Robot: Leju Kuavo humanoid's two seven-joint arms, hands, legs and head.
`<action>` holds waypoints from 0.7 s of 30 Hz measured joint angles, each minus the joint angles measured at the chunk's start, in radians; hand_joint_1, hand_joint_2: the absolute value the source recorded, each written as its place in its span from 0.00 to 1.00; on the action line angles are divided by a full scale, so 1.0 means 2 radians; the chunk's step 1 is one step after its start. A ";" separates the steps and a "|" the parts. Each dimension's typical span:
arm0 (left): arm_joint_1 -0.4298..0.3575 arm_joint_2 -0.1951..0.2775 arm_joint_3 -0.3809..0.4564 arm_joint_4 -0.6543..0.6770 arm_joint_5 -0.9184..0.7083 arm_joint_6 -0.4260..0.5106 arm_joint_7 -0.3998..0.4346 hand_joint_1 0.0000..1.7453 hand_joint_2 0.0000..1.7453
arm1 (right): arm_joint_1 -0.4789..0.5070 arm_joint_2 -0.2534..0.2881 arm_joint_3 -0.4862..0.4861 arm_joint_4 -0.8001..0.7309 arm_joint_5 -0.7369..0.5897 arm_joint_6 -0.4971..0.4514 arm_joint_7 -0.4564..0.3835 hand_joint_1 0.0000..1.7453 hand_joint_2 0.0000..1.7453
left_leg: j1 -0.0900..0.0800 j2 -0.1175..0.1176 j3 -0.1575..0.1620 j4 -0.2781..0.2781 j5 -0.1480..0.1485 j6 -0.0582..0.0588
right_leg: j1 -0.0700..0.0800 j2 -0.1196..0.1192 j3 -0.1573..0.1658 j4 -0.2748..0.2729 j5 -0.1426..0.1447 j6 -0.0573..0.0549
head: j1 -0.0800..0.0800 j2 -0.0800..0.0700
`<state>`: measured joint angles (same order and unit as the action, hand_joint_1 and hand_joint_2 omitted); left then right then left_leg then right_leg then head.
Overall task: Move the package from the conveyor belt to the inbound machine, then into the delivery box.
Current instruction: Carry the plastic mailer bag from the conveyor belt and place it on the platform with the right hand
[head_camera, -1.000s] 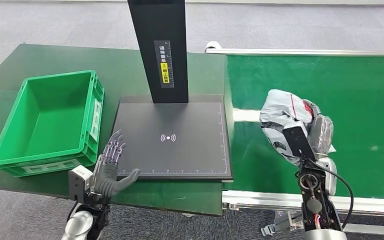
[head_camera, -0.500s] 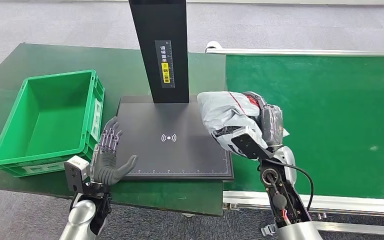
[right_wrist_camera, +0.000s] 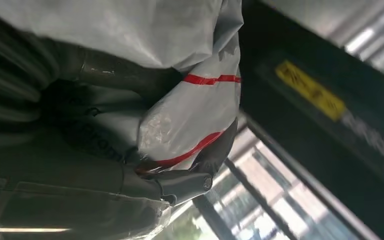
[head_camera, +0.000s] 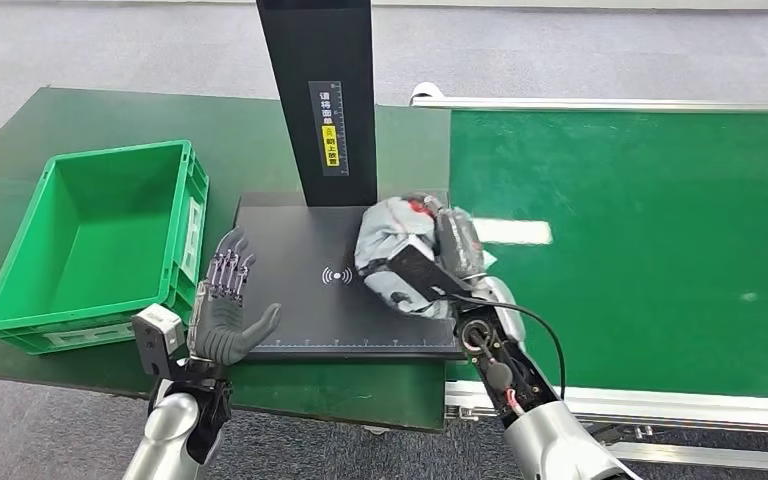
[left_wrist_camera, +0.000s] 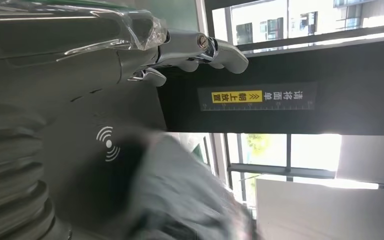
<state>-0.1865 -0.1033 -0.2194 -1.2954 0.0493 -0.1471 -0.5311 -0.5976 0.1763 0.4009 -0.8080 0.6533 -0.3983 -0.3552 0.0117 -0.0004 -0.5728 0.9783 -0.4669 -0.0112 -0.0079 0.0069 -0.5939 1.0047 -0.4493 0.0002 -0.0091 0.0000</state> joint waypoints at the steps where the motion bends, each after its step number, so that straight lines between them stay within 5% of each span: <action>1: -0.002 0.000 -0.002 0.000 0.001 -0.001 0.002 0.00 1.00 | -0.005 0.005 0.010 0.024 0.010 0.010 0.019 1.00 1.00 | 0.000 0.000 0.000 0.000 0.000 0.000 | 0.000 0.000 0.000 0.000 0.000 0.000 | 0.000 0.000; 5: -0.013 -0.001 -0.008 0.004 0.003 -0.006 0.011 0.00 1.00 | -0.018 0.024 0.055 0.115 0.039 0.013 0.063 1.00 1.00 | 0.000 0.000 0.000 0.000 0.000 0.000 | 0.000 0.000 0.000 0.000 0.000 0.000 | 0.000 0.000; 13: -0.033 -0.006 -0.025 0.023 0.004 -0.011 0.017 0.00 1.00 | -0.019 0.048 0.086 0.174 0.019 0.018 0.036 1.00 1.00 | 0.000 0.003 0.005 0.000 -0.001 0.000 | 0.000 0.003 0.004 0.000 0.000 0.000 | 0.000 0.000; 14: -0.036 -0.007 -0.027 0.026 0.004 -0.011 0.017 0.00 1.00 | -0.019 0.050 0.087 0.176 0.009 0.034 0.034 0.87 1.00 | 0.000 0.003 0.006 0.000 -0.001 -0.001 | 0.000 0.003 0.005 0.000 0.000 0.000 | 0.000 0.000; 17: -0.045 -0.008 -0.031 0.036 0.006 -0.011 0.018 0.00 1.00 | -0.024 0.055 0.080 0.181 -0.058 0.131 0.025 0.13 1.00 | 0.000 0.004 0.010 0.000 -0.002 -0.001 | 0.000 0.005 0.008 0.000 0.000 0.000 | 0.000 0.000; 18: -0.048 -0.009 -0.032 0.040 0.006 -0.011 0.018 0.00 1.00 | -0.025 0.055 0.073 0.182 -0.093 0.176 0.016 0.01 0.75 | 0.000 0.004 0.011 0.000 -0.002 -0.002 | 0.000 0.005 0.008 0.000 0.000 0.000 | 0.000 0.000; 21: -0.053 -0.009 -0.034 0.052 0.008 -0.010 0.015 0.00 1.00 | -0.023 0.056 0.041 0.183 -0.209 0.300 -0.015 0.00 0.00 | 0.000 0.005 0.011 0.000 -0.002 -0.002 | 0.000 0.006 0.009 0.000 0.000 0.000 | 0.000 0.000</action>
<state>-0.2918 -0.1205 -0.2873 -1.1913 0.0661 -0.1678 -0.5007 -0.6433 0.2875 0.4829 -0.4425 0.2361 0.2016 -0.3854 0.0125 0.0092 -0.5504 0.9775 -0.4711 -0.0144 -0.0074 0.0182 -0.5761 1.0040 -0.4496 -0.0004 -0.0090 0.0000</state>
